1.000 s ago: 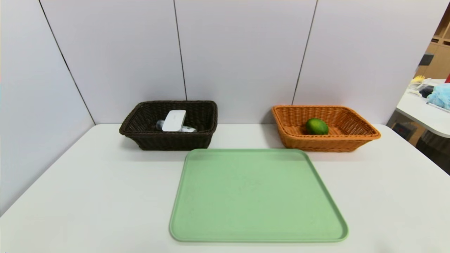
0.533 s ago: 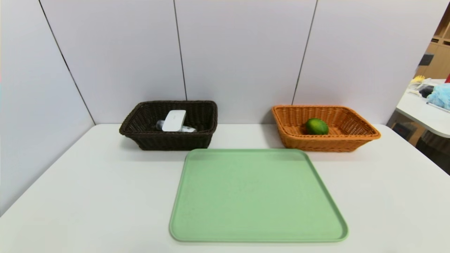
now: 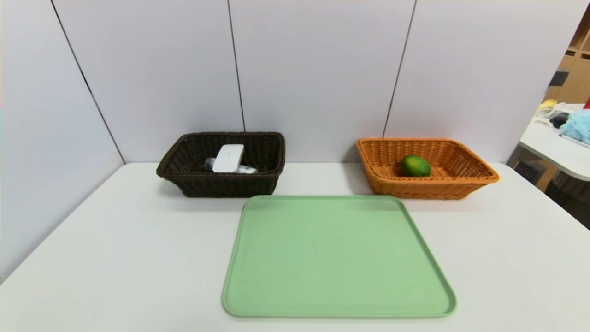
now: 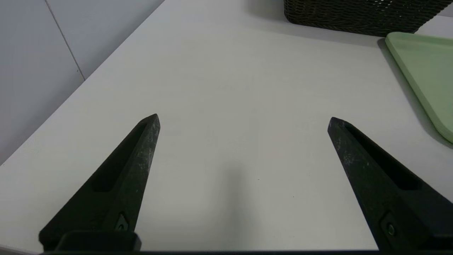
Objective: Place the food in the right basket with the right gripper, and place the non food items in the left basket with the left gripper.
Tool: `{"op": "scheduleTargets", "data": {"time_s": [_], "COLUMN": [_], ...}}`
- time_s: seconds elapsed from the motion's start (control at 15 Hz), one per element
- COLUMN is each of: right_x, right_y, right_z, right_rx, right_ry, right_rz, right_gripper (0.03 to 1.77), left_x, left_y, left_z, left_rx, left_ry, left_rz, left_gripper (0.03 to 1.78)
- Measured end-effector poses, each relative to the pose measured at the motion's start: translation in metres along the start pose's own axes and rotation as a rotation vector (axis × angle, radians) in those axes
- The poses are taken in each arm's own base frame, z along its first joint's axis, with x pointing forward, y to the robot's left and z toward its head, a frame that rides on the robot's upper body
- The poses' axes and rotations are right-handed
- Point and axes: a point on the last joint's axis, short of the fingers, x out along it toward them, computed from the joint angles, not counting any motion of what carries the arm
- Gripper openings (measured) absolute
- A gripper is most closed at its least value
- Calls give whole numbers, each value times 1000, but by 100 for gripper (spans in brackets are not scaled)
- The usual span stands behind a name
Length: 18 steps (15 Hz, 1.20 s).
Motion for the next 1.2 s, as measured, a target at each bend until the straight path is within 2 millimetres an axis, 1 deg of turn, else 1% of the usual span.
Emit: {"op": "scheduleTargets", "data": {"time_s": [0.13,0.27,0.47,0.73,0.93,1.2], "right_x": [-5,-11,-13,-13,-14,-13], "right_y": [1,3,6,6,6,6], "right_z": [-4,-11,-18,-20,-19,-19], "right_rx": [9,35,72,101,104,107], "right_ry": [-20,2,9,21,15,8], "right_rz": [77,179,250,256,255,242], "right_gripper": [170,170,170,170,170,170], "left_x": [0,2,3,3,3,3], "left_y": [-1,-2,-2,-3,-3,-2], "left_z": [-3,-8,-12,-12,-12,-12], "left_rx": [0,11,62,125,125,38], "left_ry": [5,27,35,36,36,39], "left_rz": [-39,-99,-122,-168,-164,-112], "left_gripper": [169,169,169,169,169,169]}}
